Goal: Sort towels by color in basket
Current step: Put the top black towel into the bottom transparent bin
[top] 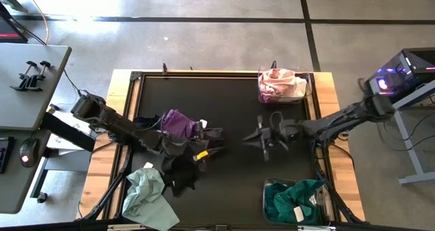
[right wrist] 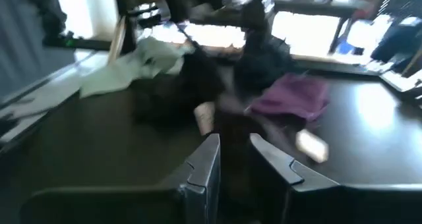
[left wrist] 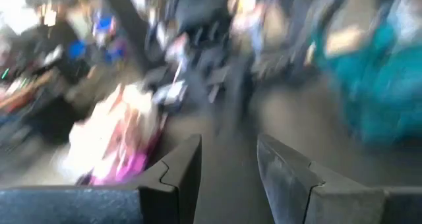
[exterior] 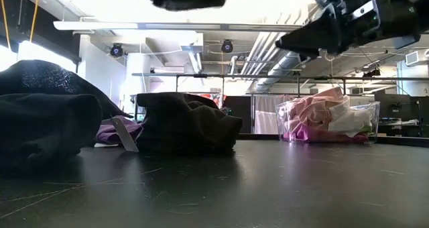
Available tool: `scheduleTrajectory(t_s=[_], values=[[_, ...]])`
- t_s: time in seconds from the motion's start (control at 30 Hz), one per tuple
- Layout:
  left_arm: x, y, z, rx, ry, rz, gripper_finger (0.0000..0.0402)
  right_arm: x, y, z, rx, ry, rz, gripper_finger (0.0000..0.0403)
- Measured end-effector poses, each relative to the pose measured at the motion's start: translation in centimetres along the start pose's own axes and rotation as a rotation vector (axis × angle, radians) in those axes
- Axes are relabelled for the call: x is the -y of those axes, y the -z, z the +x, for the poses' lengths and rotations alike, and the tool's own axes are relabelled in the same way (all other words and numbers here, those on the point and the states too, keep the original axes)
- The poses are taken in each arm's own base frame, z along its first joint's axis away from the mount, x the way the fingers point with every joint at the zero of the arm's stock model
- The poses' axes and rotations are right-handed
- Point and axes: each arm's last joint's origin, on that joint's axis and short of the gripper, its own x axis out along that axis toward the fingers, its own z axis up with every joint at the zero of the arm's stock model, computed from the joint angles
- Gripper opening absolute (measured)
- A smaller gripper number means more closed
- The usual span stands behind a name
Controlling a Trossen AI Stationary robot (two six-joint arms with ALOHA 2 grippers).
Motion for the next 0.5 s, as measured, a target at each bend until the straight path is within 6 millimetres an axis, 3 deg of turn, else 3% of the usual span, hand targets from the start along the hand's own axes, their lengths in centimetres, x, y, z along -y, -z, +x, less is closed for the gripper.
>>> scheduleTrajectory(t_s=[0.17,0.37,0.5], values=[[-0.3,-0.2,-3.0,-0.226,-0.157,0.013,0.0133,-0.8,0.5,3.8,-0.09,-0.024,0.018,0.0121],[-1.0,-0.7,-6.2,-0.273,-0.16,-0.093,0.0133,-1.2,0.1,9.9,-0.126,-0.031,-0.074,0.0218],[-1.1,-0.7,-7.2,-0.299,-0.154,-0.143,0.0133,-1.0,0.5,14.1,-0.17,-0.028,-0.136,0.0261]])
